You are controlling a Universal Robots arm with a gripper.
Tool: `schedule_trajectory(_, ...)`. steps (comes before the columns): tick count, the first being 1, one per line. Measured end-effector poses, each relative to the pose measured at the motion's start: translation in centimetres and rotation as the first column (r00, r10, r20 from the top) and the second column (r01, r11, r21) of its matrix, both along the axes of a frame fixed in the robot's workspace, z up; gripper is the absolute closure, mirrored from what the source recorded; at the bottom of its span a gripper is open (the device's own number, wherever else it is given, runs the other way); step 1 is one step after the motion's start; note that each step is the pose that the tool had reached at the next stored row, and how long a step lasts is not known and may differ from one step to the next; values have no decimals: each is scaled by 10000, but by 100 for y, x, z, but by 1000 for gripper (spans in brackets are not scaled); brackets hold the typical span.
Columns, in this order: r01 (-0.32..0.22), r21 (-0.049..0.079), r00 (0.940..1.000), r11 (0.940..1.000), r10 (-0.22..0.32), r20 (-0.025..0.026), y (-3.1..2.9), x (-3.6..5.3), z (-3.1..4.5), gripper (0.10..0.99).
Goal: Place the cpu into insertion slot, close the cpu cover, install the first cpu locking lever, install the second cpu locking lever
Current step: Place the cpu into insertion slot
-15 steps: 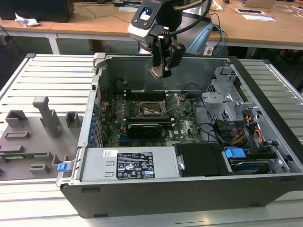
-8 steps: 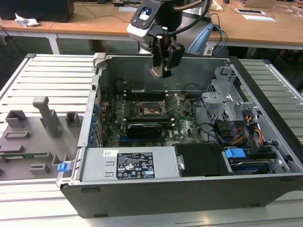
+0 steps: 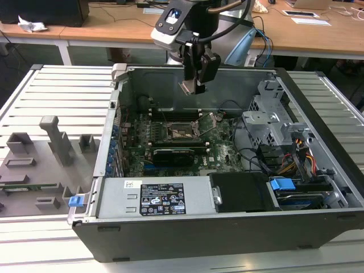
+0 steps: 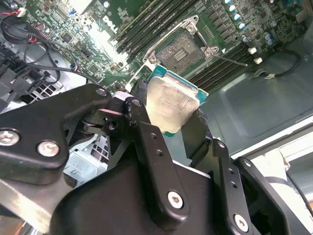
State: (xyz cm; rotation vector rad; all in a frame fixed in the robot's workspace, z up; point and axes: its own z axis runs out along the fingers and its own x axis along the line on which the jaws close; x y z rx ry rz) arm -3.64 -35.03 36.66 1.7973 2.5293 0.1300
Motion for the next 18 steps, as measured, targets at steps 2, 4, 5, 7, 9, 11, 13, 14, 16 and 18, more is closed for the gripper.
schedule_trajectory(2,69,0,10000,10000,-69,0,0,0,-1,561)
schedule_trajectory(4,134,0,9999,9999,-134,0,0,0,-1,561)
schedule_trajectory(5,188,0,9998,9998,-188,0,0,0,-2,561)
schedule_trajectory(7,291,0,9996,9996,-291,-1,0,0,-3,561)
schedule_trajectory(9,360,0,9994,9994,-360,-1,0,0,-4,561)
schedule_trajectory(11,425,0,9991,9991,-425,0,0,0,-5,561)
schedule_trajectory(13,500,1,9987,9987,-500,0,0,0,-6,561)
schedule_trajectory(14,535,0,9986,9986,-535,0,0,0,-6,561)
schedule_trajectory(16,614,0,9981,9981,-614,0,0,0,-7,561)
schedule_trajectory(18,686,0,9976,9976,-686,0,0,0,-8,561)
